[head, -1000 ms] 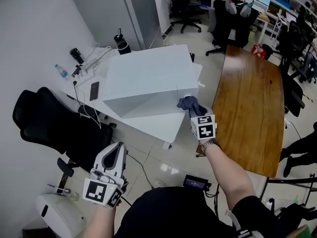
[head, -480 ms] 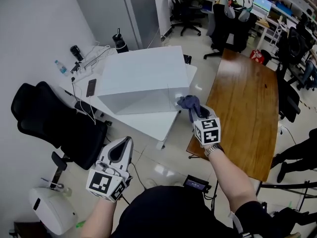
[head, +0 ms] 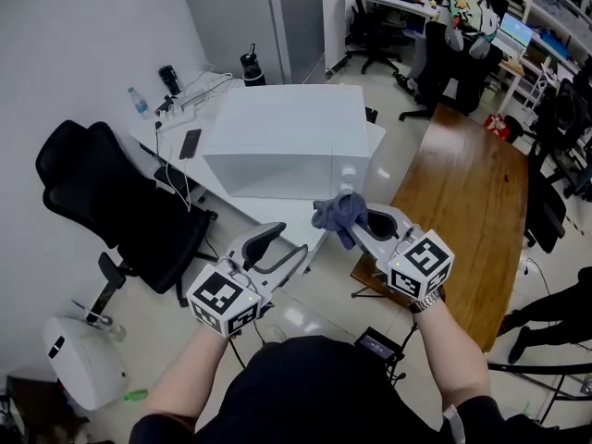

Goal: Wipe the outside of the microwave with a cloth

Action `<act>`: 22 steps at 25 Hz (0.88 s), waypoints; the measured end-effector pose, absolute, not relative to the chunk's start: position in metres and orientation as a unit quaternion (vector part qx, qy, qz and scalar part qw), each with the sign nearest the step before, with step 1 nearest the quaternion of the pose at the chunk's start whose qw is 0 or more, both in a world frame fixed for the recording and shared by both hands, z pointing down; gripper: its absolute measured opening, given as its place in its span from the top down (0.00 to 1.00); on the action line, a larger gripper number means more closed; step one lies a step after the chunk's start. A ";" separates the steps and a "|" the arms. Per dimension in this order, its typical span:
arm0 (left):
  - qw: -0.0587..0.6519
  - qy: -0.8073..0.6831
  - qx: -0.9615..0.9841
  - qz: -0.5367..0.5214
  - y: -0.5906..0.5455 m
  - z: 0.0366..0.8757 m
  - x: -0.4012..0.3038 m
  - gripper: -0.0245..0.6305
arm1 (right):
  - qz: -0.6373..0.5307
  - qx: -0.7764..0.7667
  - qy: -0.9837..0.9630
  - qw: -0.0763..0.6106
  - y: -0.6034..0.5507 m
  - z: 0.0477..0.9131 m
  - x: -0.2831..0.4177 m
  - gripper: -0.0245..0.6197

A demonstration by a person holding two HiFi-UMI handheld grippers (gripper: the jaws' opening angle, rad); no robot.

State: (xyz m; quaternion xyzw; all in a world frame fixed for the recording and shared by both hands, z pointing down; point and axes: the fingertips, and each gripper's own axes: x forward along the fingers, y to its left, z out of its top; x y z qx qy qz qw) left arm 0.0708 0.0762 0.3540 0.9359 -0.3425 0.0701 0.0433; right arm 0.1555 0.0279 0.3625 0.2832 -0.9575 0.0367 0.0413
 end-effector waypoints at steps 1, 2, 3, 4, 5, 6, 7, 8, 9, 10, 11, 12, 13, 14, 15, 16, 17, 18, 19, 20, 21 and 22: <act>0.045 -0.334 0.939 0.063 0.078 0.352 0.074 0.63 | 0.032 0.257 -0.965 0.035 0.039 0.354 0.148 0.85; 0.045 -0.326 0.943 0.054 0.080 0.349 0.077 0.62 | 0.026 0.232 -0.972 0.031 0.049 0.346 0.141 0.85; 0.044 -0.317 0.946 0.044 0.083 0.345 0.080 0.60 | 0.021 0.209 -0.977 0.027 0.059 0.339 0.135 0.85; 0.040 -0.308 0.950 0.035 0.086 0.340 0.083 0.59 | 0.016 0.188 -0.982 0.025 0.068 0.333 0.129 0.85; 0.036 -0.299 0.953 0.026 0.089 0.335 0.085 0.58 | 0.011 0.169 -0.985 0.025 0.075 0.328 0.124 0.85; 0.031 -0.290 0.956 0.019 0.093 0.331 0.087 0.58 | 0.007 0.151 -0.988 0.026 0.082 0.324 0.119 0.85; 0.027 -0.284 0.958 0.012 0.096 0.327 0.088 0.57 | 0.002 0.135 -0.991 0.028 0.088 0.321 0.115 0.85; 0.025 -0.278 0.960 0.005 0.100 0.323 0.088 0.57 | -0.001 0.120 -0.992 0.029 0.093 0.318 0.110 0.85; 0.024 -0.273 0.962 -0.003 0.103 0.320 0.087 0.57 | -0.004 0.108 -0.994 0.032 0.098 0.316 0.106 0.85; 0.024 -0.268 0.963 -0.011 0.106 0.316 0.085 0.57 | -0.007 0.096 -0.995 0.034 0.101 0.314 0.102 0.85; 0.026 -0.263 0.964 -0.020 0.108 0.312 0.083 0.59 | -0.010 0.085 -0.996 0.038 0.103 0.313 0.097 0.85; 0.027 -0.259 0.965 -0.028 0.111 0.309 0.081 0.62 | -0.012 0.075 -0.996 0.042 0.105 0.312 0.092 0.85; 0.028 -0.255 0.966 -0.035 0.113 0.306 0.080 0.69 | -0.014 0.067 -0.997 0.045 0.107 0.312 0.089 0.85; 0.029 -0.254 0.966 -0.040 0.114 0.304 0.079 0.75 | -0.016 0.061 -0.997 0.048 0.108 0.312 0.087 0.85; 0.030 -0.255 0.965 -0.043 0.115 0.303 0.078 0.76 | -0.019 0.057 -0.997 0.051 0.109 0.312 0.085 0.85; 0.029 -0.259 0.964 -0.043 0.116 0.304 0.077 0.78 | -0.022 0.055 -0.997 0.054 0.109 0.312 0.084 0.85; 0.028 -0.266 0.963 -0.041 0.116 0.305 0.076 0.80 | -0.026 0.054 -0.997 0.058 0.109 0.313 0.083 0.84; 0.025 -0.276 0.960 -0.038 0.116 0.306 0.075 0.81 | -0.029 0.054 -0.996 0.062 0.109 0.314 0.083 0.84; 0.023 -0.289 0.956 -0.036 0.115 0.308 0.072 0.83 | -0.032 0.056 -0.996 0.068 0.108 0.317 0.081 0.83; 0.021 -0.302 0.952 -0.034 0.113 0.310 0.068 0.84 | -0.032 0.060 -0.995 0.073 0.106 0.319 0.079 0.81; 0.021 -0.317 0.948 -0.034 0.110 0.313 0.062 0.84 | -0.032 0.065 -0.994 0.077 0.103 0.323 0.075 0.79; 0.022 -0.330 0.943 -0.034 0.106 0.315 0.053 0.84 | -0.032 0.072 -0.994 0.081 0.098 0.327 0.070 0.77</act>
